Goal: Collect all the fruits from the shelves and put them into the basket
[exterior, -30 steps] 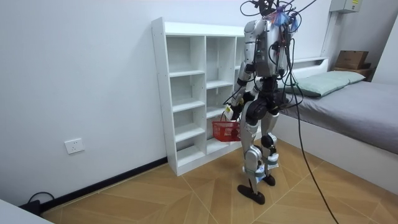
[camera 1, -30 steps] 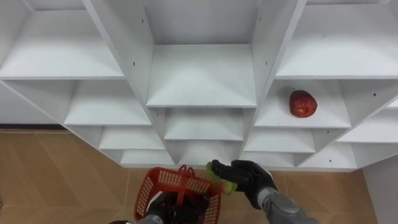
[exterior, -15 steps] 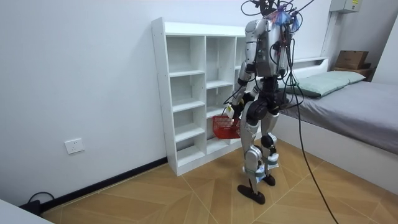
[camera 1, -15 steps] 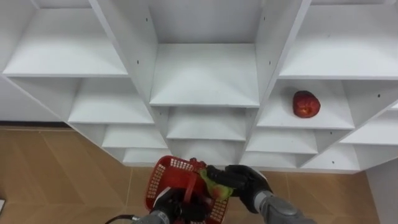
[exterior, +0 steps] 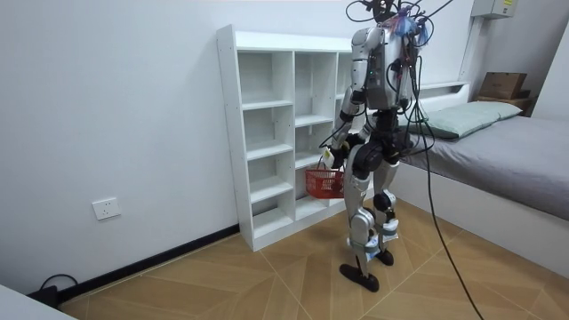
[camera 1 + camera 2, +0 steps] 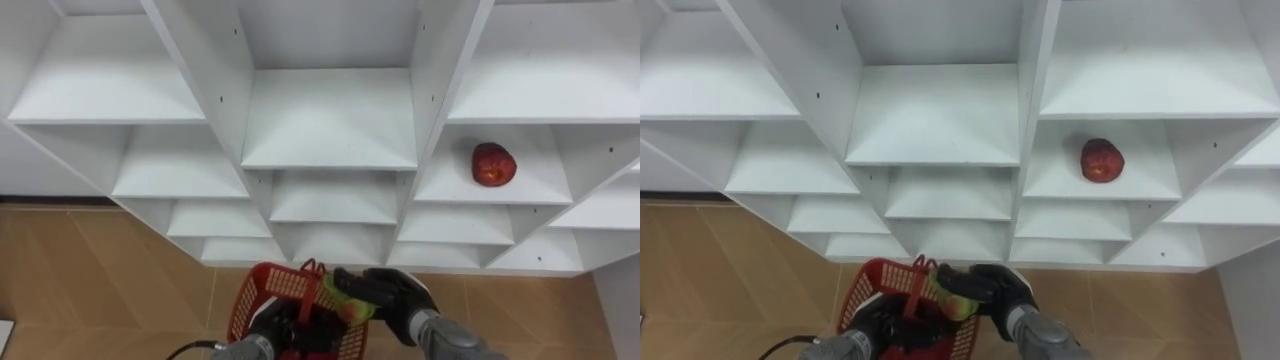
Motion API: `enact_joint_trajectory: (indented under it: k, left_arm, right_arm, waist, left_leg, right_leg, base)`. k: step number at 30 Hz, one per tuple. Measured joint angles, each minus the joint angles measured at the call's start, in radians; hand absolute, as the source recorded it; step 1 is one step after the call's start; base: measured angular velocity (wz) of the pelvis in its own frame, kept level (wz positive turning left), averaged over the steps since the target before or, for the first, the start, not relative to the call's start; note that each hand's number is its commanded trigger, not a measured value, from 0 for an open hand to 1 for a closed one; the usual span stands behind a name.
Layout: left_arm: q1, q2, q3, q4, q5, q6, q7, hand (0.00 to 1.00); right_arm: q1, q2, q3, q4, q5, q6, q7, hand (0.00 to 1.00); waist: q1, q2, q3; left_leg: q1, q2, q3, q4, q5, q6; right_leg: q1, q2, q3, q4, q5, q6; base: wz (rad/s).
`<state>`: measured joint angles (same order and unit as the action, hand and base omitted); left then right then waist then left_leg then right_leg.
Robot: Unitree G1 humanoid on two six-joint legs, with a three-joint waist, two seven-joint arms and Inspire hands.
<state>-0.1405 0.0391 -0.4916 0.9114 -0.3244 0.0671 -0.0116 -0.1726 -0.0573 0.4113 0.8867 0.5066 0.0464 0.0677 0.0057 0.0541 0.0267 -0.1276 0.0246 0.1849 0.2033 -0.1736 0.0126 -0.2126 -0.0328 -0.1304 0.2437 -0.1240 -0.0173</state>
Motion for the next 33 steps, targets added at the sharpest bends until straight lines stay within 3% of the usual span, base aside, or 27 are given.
enact_joint_trajectory:
  k: [23, 25, 33]
  left_arm:
    - [-0.016, 0.001, 0.0, -0.013, 0.0, 0.0, -0.002, 1.0]
    - [-0.014, 0.006, -0.001, -0.023, 0.0, 0.0, -0.003, 1.0]
    - [-0.013, 0.01, -0.002, -0.036, 0.0, 0.003, -0.012, 1.0]
  right_arm:
    - [-0.014, -0.003, 0.0, 0.084, -0.006, 0.0, -0.001, 1.0]
    - [-0.014, -0.004, 0.0, 0.086, -0.005, 0.0, -0.001, 0.0]
    - [-0.02, -0.009, -0.003, 0.11, -0.007, -0.001, -0.004, 0.0]
  waist:
    - [0.001, -0.006, -0.003]
    - [0.001, -0.006, -0.0035]
    - [0.001, -0.009, -0.0064]
  left_leg:
    - [0.0, 0.0, 0.003, 0.0, 0.0, 0.0]
    - [0.0, 0.0, 0.003, 0.0, 0.0, 0.0]
    - [0.0, 0.0, 0.003, 0.0, 0.0, 0.0]
  right_leg:
    - [0.001, 0.001, -0.002, -0.005, 0.0, 0.0]
    - [0.001, 0.001, -0.002, -0.005, 0.0, 0.0]
    - [0.002, 0.001, -0.002, -0.004, 0.001, 0.0]
  base:
    - [0.0]
    - [0.0]
    - [0.0]
